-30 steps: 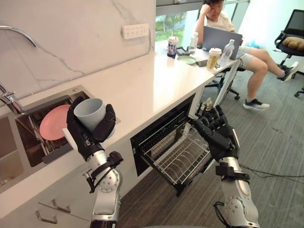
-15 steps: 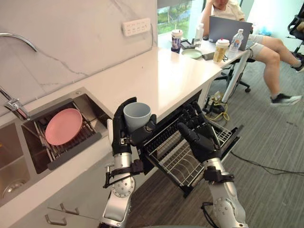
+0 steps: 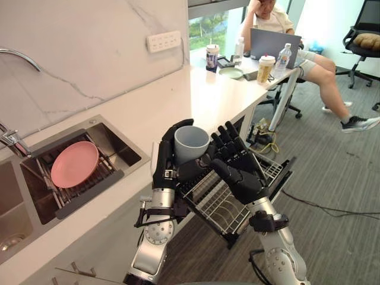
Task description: Walk over to the sink, pick up the cup, carry it to the dishwasher, place the cup inside the dishwasher, then close the dishwasher door
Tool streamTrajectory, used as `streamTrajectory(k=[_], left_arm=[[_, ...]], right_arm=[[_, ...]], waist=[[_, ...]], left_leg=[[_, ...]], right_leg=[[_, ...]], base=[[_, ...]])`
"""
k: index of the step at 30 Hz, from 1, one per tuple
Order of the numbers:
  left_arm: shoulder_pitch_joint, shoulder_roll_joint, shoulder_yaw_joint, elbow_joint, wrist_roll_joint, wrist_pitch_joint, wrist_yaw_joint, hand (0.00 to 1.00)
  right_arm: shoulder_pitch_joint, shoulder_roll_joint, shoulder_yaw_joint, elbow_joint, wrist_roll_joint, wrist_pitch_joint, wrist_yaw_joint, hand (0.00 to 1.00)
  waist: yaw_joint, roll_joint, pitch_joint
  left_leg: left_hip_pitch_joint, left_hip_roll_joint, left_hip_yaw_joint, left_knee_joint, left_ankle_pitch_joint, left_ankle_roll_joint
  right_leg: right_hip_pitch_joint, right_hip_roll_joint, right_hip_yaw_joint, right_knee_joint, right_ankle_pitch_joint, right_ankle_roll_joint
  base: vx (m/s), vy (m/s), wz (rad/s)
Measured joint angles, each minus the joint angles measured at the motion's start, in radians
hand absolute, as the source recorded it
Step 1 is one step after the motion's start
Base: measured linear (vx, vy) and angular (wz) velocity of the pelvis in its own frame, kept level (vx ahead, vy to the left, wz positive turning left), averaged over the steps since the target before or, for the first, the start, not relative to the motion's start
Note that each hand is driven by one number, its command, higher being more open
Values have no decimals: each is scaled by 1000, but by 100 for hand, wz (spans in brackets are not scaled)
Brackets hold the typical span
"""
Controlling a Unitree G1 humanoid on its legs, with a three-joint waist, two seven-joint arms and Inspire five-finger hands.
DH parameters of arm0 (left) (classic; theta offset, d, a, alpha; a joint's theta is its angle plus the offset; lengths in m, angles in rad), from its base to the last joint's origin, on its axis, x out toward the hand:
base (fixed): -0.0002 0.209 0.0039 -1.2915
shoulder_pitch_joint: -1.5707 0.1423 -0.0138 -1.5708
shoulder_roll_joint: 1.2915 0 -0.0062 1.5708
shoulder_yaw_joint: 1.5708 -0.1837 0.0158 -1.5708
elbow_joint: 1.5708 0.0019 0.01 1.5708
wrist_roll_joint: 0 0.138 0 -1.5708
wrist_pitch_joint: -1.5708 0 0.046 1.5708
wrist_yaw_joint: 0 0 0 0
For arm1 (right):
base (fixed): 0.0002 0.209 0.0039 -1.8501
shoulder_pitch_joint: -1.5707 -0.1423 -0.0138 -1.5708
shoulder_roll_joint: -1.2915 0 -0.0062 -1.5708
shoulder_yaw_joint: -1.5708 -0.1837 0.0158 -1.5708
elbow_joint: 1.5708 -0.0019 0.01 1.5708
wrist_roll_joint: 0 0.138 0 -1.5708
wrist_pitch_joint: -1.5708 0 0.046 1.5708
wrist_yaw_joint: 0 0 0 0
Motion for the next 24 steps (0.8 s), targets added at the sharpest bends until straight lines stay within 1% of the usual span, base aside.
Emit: streamTrajectory(k=[2, 5, 10, 15, 18, 19, 24], left_arm=[[-23, 3, -2, 12, 54, 0, 14, 0], [-26, 19, -14, 20, 120, -1, 39, 0], [-40, 30, -27, 56, 206, -13, 75, 0], [-60, 39, -52, 89, 265, -12, 92, 0], [-62, 39, -83, 90, 295, -9, 101, 0], [-62, 39, -89, 90, 296, -9, 102, 0], [-62, 39, -108, 91, 314, -2, 124, 0]], right_arm=[[-1, -5, 0, 0, 1, 16, 0, 100], [-2, -28, -2, 0, 23, 32, 0, 100], [-2, -44, -3, 0, 23, 44, -17, 100], [-2, -55, 9, -8, 15, 44, -89, 100], [-10, -54, 20, -20, 16, 52, -152, 100], [-11, -54, 21, -23, 16, 55, -160, 0], [-26, -53, 28, -27, 16, 74, -223, 0]], waist=[[-1, -2, -2], [-2, -2, -3], [-5, -1, -17], [-6, -2, -27], [-7, -3, -30], [-7, -3, -30], [-6, -3, -30]], left_leg=[[-2, -3, 4, -2, 2, 3], [-2, -4, 15, -8, 7, 7], [-5, -6, 28, -23, 21, 9], [-9, -6, 28, -24, 27, 9], [-12, -7, 27, -26, 32, 10], [-11, -7, 27, -28, 33, 10], [-12, -10, 21, -41, 45, 12]], right_leg=[[-1, 0, 6, -12, 13, 0], [-7, 0, 15, -18, 23, 0], [-14, 2, 22, -34, 41, 0], [-16, 2, 23, -41, 51, 0], [-17, 2, 23, -46, 57, -1], [-17, 2, 23, -46, 57, -1], [-17, 2, 17, -46, 60, -2]], base=[[-52, 14, -7], [-51, 9, -9], [-48, -1, -5], [-44, -4, 0], [-22, -4, 0], [-39, -7, 2], [-33, -6, 3]])
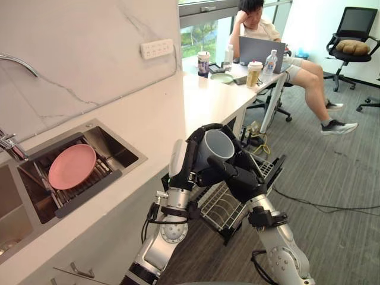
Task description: Walk over to the sink, pick up the cup, carry it to the dishwasher, place the cup inside the dishwasher, then close the dishwasher door
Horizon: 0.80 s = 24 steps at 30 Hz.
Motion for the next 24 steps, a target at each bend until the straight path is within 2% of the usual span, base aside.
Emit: streamTrajectory(k=[5, 16, 17, 21, 24], left_arm=[[-6, -2, -22, 11, -1, 27, 34, 0], [-25, 14, -28, 32, -13, 36, 35, 0], [-28, 18, -29, 33, -22, 38, 35, 100], [-32, 38, -38, 36, -27, 46, 34, 100], [-34, 40, -60, 60, -32, 49, 31, 100]], right_arm=[[-12, -2, 2, 0, -68, -3, -68, 0], [-30, -17, 32, 7, -59, -1, -128, 0], [-36, -21, 33, 12, -59, -1, -129, 0], [-38, -24, 43, 18, -56, -2, -151, 0], [-38, -23, 61, 23, -101, -32, -218, 0]], waist=[[2, 0, 0], [1, -3, -2], [1, -3, -3], [1, -9, -6], [1, -13, -9]], left_leg=[[-2, -3, -17, -10, 12, 1], [-10, -8, -30, -19, 27, 4], [-11, -9, -31, -20, 27, 5], [-13, -12, -34, -20, 29, 7], [-15, -15, -37, -20, 31, 8]], right_leg=[[0, -1, -11, 0, 3, 0], [0, -4, -25, -5, 8, 0], [0, -6, -26, -6, 10, 0], [0, -9, -28, -6, 11, 2], [0, -12, -29, -7, 12, 3]], base=[[-27, -7, 7], [-15, -4, 4], [-16, 3, 3], [-4, 1, 1], [-18, 2, 3]])
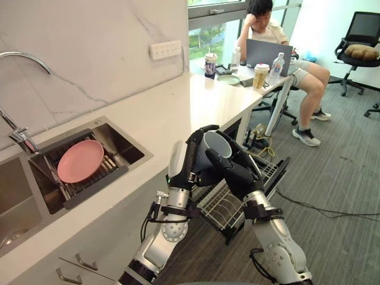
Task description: Walk over to the sink, pick up the cup, carry it to the dishwasher, place the cup inside the dishwasher, then close the dishwasher door
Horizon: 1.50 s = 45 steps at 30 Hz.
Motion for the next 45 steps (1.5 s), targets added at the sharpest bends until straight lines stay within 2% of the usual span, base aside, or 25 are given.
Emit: streamTrajectory(k=[4, 8, 11, 15, 19, 20, 21, 23, 24, 26, 27, 29, 31, 33, 38, 42, 45], left_arm=[[0, 18, -72, 12, -9, -1, -25, 100], [14, 25, -156, -15, -32, -44, -103, 100], [63, 24, -165, -66, -39, -62, -158, 100], [118, 24, -163, -121, -52, -92, -181, 100], [151, 14, -146, -119, -109, -101, -248, 100], [170, 7, -136, -111, -166, -82, -313, 100], [178, 4, -131, -100, -191, -69, -340, 100], [196, -9, -119, 27, -334, 31, -432, 100], [201, -8, -109, 80, -368, 59, -449, 100], [220, -4, -55, 292, -443, 131, -480, 100], [244, 9, -18, 399, -450, 152, -491, 100], [282, 61, 25, 502, -427, 163, -506, 100], [320, 102, 79, 567, -405, 165, -505, 100], [316, 102, 150, 576, -415, 139, -476, 100], [304, 88, 316, 726, -339, 31, -399, 100], [292, 95, 393, 822, -311, 21, -325, 100], [277, 80, 466, 860, -325, 13, -293, 100]], right_arm=[[-24, 6, -30, 21, -149, -26, -154, 0], [-46, 44, -160, 73, -196, -48, -269, 0], [-43, 65, -273, 106, -204, -96, -316, 0], [-35, 68, -384, 165, -205, -173, -354, 0], [-28, 78, -430, 227, -206, -217, -372, 0], [-29, 78, -435, 255, -215, -224, -370, 0], [-29, 78, -435, 266, -215, -225, -370, 0], [-33, 77, -436, 331, -216, -227, -346, 0], [-39, 77, -436, 354, -216, -227, -333, 0], [-64, 62, -423, 450, -216, -227, -283, 0], [-82, 38, -411, 520, -216, -226, -257, 0], [-113, 2, -405, 616, -213, -225, -222, 0], [-154, -40, -380, 710, -212, -218, -202, 0], [-179, -72, -370, 757, -216, -207, -187, 0], [-272, -108, -324, 885, -290, -193, -140, 0], [-331, -161, -315, 952, -315, -192, -142, 0], [-410, -212, -321, 1025, -320, -193, -152, 0]], waist=[[-1, -1, 0], [-2, -1, 0], [-9, -2, 1], [-14, -7, 4], [-15, -10, 7], [-15, -11, 7], [-15, -11, 7], [-12, -12, 8], [-13, -12, 8], [-15, -12, 10], [-16, -13, 13], [-15, -13, 26], [-11, -17, 43], [2, -15, 60], [15, -11, 72], [40, -11, 108], [69, -18, 174]], left_leg=[[-4, -5, -1, -10, 8, 3], [-2, -8, -4, -28, 19, 4], [-1, -8, -4, -33, 20, 4], [-2, -8, -8, -38, 20, 3], [-2, -8, -19, -54, 29, 1], [-2, -9, -26, -61, 33, 0], [-2, -10, -31, -66, 36, 0], [-2, -12, -53, -84, 53, 3], [-3, -13, -58, -84, 54, 2], [-10, -13, -70, -84, 57, 2], [-15, -15, -80, -84, 57, 1], [-26, -19, -104, -84, 61, 3], [-32, -24, -119, -84, 64, 5], [-42, -36, -144, -84, 75, 12], [-50, -50, -183, -84, 82, 17], [-84, -49, -215, -84, 94, 18], [-149, -47, -260, -84, 120, 16]], right_leg=[[-7, -3, -1, -3, 5, 1], [-7, -3, -5, -9, 8, 2], [-7, -3, -6, -10, 8, 2], [-5, -3, -14, -10, 7, 3], [-4, -2, -28, -10, 5, 4], [-3, -2, -33, -10, 4, 5], [-3, -3, -37, -10, 4, 6], [3, -3, -56, -11, 1, 7], [3, -3, -61, -11, 1, 8], [3, -3, -74, -12, 0, 10], [3, -4, -83, -14, -1, 10], [8, -7, -105, -15, -4, 13], [12, -10, -120, -16, -5, 14], [18, -21, -141, -16, -5, 16], [36, -32, -181, -14, -9, 23], [19, -30, -207, -8, -10, 23], [-21, -25, -248, 6, -7, 19]], base=[[0, 0, 0], [-2, -3, 2], [0, 0, 0], [-5, -1, 1], [-25, -5, 10], [-23, -5, 14], [-16, -7, 21], [-13, -9, 25], [-5, -8, 20], [3, -10, 16], [9, -12, 18], [14, -8, 30], [5, 3, 34], [-14, 19, 36], [-27, 9, 22], [-63, -10, 22], [-68, -16, 36]])
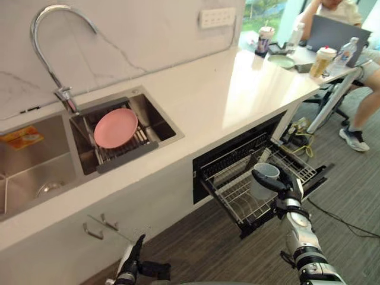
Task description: Walk over to the sink, pick up the cup, carry it to the dishwasher, place the cup inside the dishwasher, then close the dishwasher door
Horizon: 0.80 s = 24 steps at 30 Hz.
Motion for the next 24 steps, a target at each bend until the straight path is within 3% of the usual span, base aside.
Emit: streamTrajectory(k=[4, 8, 11, 14, 19, 24], left_arm=[[-44, 6, 38, -3, -10, 15, 1, 100], [-97, -2, 84, -27, -107, 170, -67, 100], [-142, 1, 109, -12, -156, 215, -49, 100], [-190, -5, 132, 16, -203, 247, -45, 100], [-235, -17, 147, 28, -216, 262, -55, 100], [-268, -44, 148, 53, -249, 263, -58, 100]], right_arm=[[-91, 0, -6, 45, 0, 1, 6, 0], [-123, 42, -6, 45, 0, 27, 16, 0], [-135, 70, -6, 46, 3, 44, 20, 0], [-192, 68, -26, 44, -2, 52, 21, 0], [-266, 29, -29, 44, -11, 78, 6, 0], [-299, -11, -31, 52, -79, 125, -39, 0]], waist=[[54, -16, 59], [85, -25, 99], [91, -23, 129], [104, -27, 147], [106, -23, 182], [107, -16, 197]], left_leg=[[-54, 6, -20, 4, 17, -1], [-66, 15, -35, 6, 8, -2], [-97, 47, 5, 12, 5, 2], [-148, 59, 23, -3, 40, -1], [-180, 50, 8, 0, 51, 2], [-204, 19, -1, 0, 56, 8]], right_leg=[[-37, 8, -23, 4, 8, -10], [-42, 3, -28, 33, 8, -9], [-72, 4, -29, 77, 8, -9], [-137, 6, -31, 95, 8, -9], [-160, -4, -46, 104, 3, -7], [-191, -48, -64, 163, -63, -3]], base=[[-40, -18, 18], [5, 4, 13], [-39, 22, 18], [-9, 4, 4], [-7, 5, 10], [4, 1, 15]])
